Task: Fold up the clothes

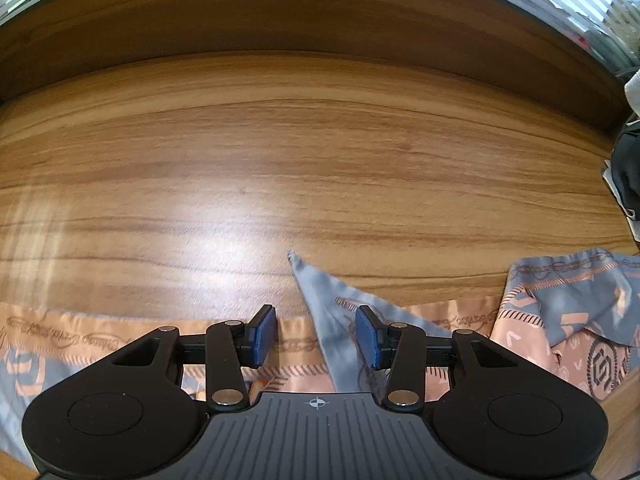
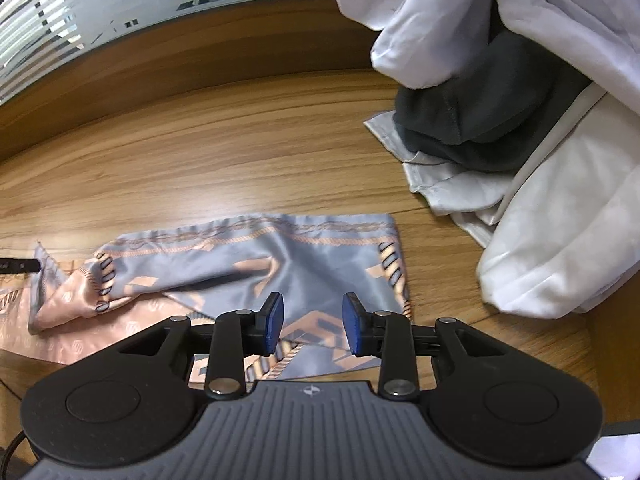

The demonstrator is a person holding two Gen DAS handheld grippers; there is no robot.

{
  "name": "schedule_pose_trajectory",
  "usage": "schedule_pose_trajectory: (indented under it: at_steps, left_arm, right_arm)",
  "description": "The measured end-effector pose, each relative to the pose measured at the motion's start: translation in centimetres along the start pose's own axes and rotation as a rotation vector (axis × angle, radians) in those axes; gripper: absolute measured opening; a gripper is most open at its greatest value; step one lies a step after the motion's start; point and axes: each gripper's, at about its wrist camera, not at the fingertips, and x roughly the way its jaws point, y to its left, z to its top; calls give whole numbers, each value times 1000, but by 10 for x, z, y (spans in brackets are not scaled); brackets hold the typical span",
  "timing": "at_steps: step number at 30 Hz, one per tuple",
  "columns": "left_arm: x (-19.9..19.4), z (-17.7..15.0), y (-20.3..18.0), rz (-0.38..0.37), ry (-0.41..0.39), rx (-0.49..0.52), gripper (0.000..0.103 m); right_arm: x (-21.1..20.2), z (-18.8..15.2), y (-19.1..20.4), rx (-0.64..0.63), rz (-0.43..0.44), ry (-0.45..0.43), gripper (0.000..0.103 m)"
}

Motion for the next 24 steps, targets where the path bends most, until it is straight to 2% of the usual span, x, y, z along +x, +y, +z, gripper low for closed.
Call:
schedule_pose_trajectory:
  at_steps: [1, 5, 7, 8, 13, 20, 24]
  left_arm:
    - [1, 0, -1, 0, -7, 4, 41]
    - [4, 0, -10, 27, -30, 25, 33]
    - [6, -1, -16, 41, -38, 52, 8]
    - [7, -2, -19, 41, -39, 67, 2]
    - [-13, -6, -17, 40, -111, 41, 2]
    - [-71, -6, 26, 92, -186, -150, 2]
    - [-99, -15, 56, 131, -187, -242, 2]
  right_arm:
    - [0, -2, 1, -3, 0, 2, 37]
    - [-1, -7, 7, -6, 5, 0, 37]
    - [-2, -8, 9, 4, 11, -5, 38]
    - [-2, -9, 10, 5, 12, -7, 38]
    - [-5, -15, 21, -2, 20, -16, 38]
    - [-1, -29, 47, -9, 37, -9, 39]
    - [10, -41, 66, -28, 41, 4, 40]
